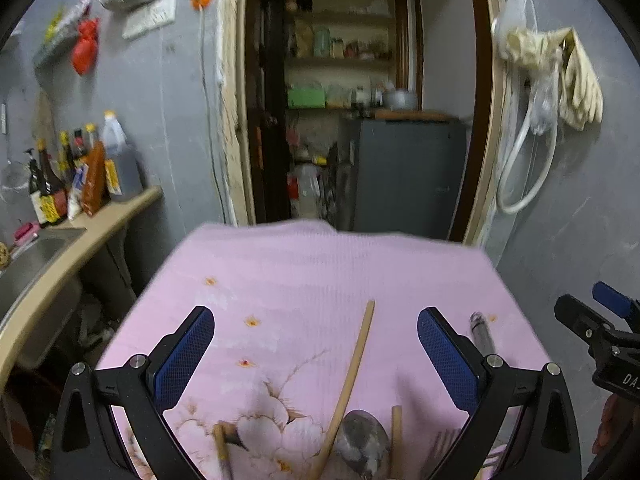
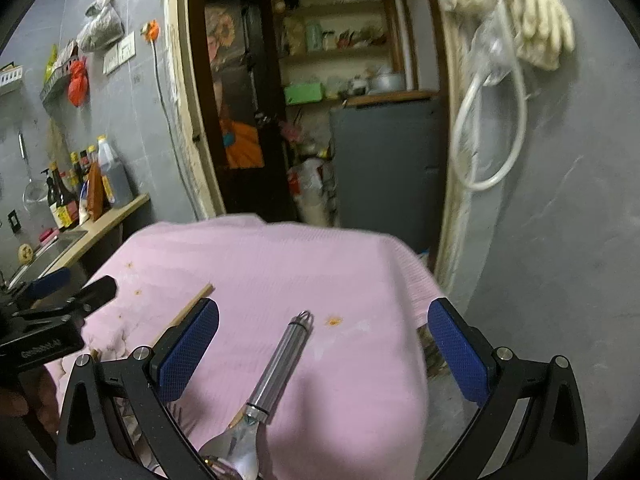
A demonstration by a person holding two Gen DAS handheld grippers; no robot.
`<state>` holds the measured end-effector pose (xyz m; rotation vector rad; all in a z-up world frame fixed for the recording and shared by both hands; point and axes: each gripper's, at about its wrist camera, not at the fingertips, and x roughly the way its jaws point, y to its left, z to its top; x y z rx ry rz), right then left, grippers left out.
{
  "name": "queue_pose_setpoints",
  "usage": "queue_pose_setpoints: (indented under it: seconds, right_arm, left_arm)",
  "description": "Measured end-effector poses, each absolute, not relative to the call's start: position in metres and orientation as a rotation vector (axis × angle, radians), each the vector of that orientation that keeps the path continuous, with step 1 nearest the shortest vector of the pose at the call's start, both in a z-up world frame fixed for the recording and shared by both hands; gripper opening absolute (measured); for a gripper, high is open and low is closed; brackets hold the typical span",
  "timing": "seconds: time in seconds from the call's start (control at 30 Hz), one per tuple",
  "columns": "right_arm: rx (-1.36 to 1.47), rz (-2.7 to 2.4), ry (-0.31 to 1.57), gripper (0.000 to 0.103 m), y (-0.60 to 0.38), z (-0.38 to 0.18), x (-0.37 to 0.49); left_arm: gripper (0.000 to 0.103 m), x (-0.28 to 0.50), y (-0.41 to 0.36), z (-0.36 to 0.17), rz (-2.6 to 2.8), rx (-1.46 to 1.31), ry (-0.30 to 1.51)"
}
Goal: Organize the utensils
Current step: 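Grasp a wooden chopstick with the left tool while the right tool grasps the steel-handled utensil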
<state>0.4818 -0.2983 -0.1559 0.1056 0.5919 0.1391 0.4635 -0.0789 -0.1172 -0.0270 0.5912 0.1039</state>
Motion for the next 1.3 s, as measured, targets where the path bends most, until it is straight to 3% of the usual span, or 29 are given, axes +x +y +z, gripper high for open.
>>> queue_pose_setpoints:
  seconds: [0.17,0.23,0.4,0.57,0.8,0.9,0.97,1.07,1.3]
  right_arm:
    - [0.124,0.194,0.677,0.098,-0.289,-0.182,0.505]
    - [0.123,0.211,0.72,0.084,-0.283,-0.192,0.515]
    - [0.119,0.239,0.816,0.062,-0.272,-0.21,0.534]
    - [0.128,0.264,0.91,0.049,-0.264,-0.224,0.55]
    - [0.08,0.241,0.979,0.044,-0.25,-0.231,0.562]
    - [0.021,0.198,0.999,0.031,-0.243,-0.229,0.562]
    - [0.031,0.191,1.011,0.022,-0.24,-0.226,0.563]
    - [0.127,0.204,1.042,0.02,-0.248,-0.224,0.566]
    - [0.273,0.252,0.975,0.017,-0.258,-0.193,0.539]
  left_arm:
    - [0.097,0.488,-0.076,-0.139,0.075,-0.035,0.676]
    - [0.087,0.499,-0.077,-0.147,0.062,-0.03,0.717]
    - [0.066,0.523,-0.082,-0.166,0.009,-0.004,0.807]
    - [0.047,0.542,-0.088,-0.177,-0.036,0.003,0.877]
    - [0.041,0.558,-0.099,-0.183,-0.039,0.082,0.929]
    - [0.035,0.563,-0.101,-0.182,-0.042,0.095,0.945]
    - [0.024,0.565,-0.101,-0.18,-0.039,0.1,0.958]
    - [0.009,0.57,-0.096,-0.176,-0.049,0.089,0.983]
    - [0.008,0.556,-0.079,-0.142,-0.092,-0.017,0.949]
